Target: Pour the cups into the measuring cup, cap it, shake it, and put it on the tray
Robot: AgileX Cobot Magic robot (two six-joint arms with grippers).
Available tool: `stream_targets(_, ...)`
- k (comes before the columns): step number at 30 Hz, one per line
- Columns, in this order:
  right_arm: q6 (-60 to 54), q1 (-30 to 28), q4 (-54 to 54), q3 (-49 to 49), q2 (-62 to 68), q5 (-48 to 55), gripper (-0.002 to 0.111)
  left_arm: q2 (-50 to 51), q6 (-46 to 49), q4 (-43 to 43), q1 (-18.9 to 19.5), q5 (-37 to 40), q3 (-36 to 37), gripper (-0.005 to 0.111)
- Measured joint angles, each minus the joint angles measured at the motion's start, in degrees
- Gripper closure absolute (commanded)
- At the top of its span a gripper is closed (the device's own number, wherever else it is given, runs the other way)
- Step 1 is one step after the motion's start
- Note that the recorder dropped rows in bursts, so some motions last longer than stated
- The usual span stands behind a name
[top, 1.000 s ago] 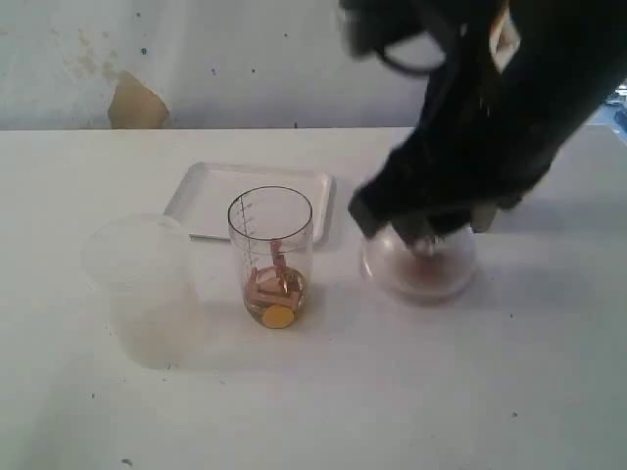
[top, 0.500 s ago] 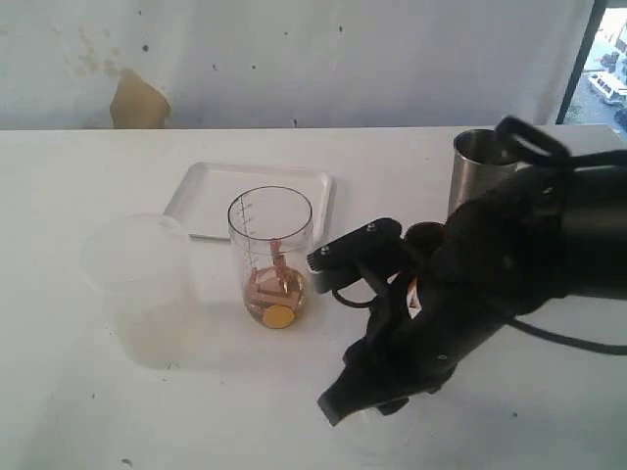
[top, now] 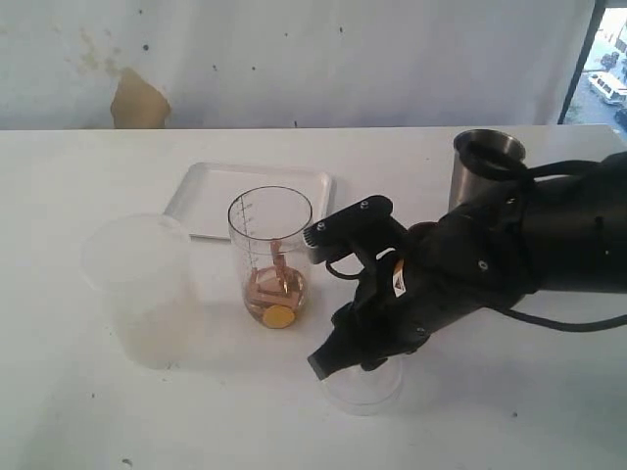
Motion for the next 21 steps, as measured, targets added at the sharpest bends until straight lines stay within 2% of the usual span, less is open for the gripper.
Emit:
stream_targets(3,0.00,-0.09,-0.12,-0.28,-0.22,0.46,0.035,0.00,0.00,0.00,0.00,0.00,0.00,0.003)
stream_targets(5,-0.11,-0.09,-0.59,-0.28,-0.73,1.32,0.016,0.00,0.00,0.00,0.00,0.00,0.00,0.003)
stream_targets(6,-0.25,-0.09,-0.72,-0.41,-1.12,1.87,0.012,0.00,0.00,0.00,0.00,0.00,0.00,0.003)
stream_targets(15,-0.70,-0.09,-0.98,-0.63,-7.56,6.32,0.010,0.00,0.00,0.00,0.00,0.00,0.00,0.003)
stream_targets(21,-0.66,-0.09,-1.33,6.45,-10.64,4.06,0.010,0.00,0.00,0.00,0.00,0.00,0.00,0.003)
